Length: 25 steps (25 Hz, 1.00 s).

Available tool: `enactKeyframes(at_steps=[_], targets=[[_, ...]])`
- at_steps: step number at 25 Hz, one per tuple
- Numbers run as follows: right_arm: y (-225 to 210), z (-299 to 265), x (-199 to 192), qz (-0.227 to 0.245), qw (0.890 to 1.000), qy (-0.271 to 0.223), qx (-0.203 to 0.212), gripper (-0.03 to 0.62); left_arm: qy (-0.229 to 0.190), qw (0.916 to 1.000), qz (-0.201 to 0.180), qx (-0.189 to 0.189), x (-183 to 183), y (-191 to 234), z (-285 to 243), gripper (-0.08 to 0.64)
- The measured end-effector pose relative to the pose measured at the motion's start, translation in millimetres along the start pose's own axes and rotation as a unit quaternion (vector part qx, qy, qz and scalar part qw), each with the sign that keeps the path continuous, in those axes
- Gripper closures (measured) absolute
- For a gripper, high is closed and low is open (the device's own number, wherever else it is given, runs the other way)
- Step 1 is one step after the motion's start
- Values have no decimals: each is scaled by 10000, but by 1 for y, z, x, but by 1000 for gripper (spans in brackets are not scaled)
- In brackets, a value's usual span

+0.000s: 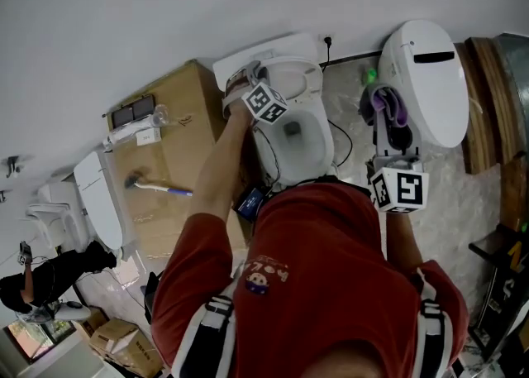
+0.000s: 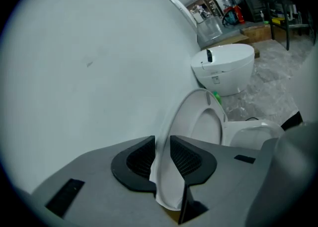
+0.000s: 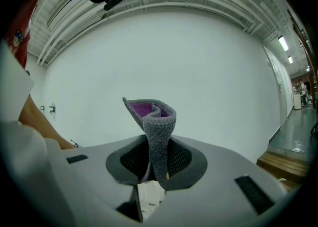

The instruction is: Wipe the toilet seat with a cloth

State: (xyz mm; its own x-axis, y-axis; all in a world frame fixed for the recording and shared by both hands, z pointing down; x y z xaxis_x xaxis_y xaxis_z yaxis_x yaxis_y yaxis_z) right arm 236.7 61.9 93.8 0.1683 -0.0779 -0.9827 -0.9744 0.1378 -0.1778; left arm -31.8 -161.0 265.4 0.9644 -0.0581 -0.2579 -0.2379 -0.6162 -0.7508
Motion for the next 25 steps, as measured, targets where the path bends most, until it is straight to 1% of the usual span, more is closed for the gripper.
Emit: enactKeyframes(at_steps=[5,8,11,17,20,23,25], targets=[[-5,3,-5,91,9999,104,-23,529,-18,9999,62,103,3,-3,1,465],[-4,5,-7,32,10000,91,-27,529,53,9997,-52,213,5,-6,3,499],[-1,4,-7,74,9999,117,86,529,89,9998,-130,143,6,-7,6,506],[5,2,-8,52,9995,170,266,529,71,9996,-57,-260,7,-9,19,507],[10,1,-14,44,9988,241,413,529,98,9981,-31,-608,8,-13,30,506],[17,-2,-18,43,9978,316,580,529,68,9953,-138,-955,10,-22,41,506],[22,-5,-20,59,9969,356,701,529,-10,9919,-215,-1248,9,-33,48,506]])
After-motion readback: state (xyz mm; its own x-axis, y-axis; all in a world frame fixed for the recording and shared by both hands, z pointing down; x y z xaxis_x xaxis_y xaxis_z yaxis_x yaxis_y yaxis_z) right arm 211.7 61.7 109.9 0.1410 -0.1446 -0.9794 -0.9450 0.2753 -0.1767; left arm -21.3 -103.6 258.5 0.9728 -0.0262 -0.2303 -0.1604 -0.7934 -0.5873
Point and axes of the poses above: the fingertips, and each gripper's own axes: z backward along the fingers, y to its left, x out of its top, the point moved 9 cm from there along z, backward along the fingers, and after that the axes turned 8 degrees about -z, right-handed, at the moved point
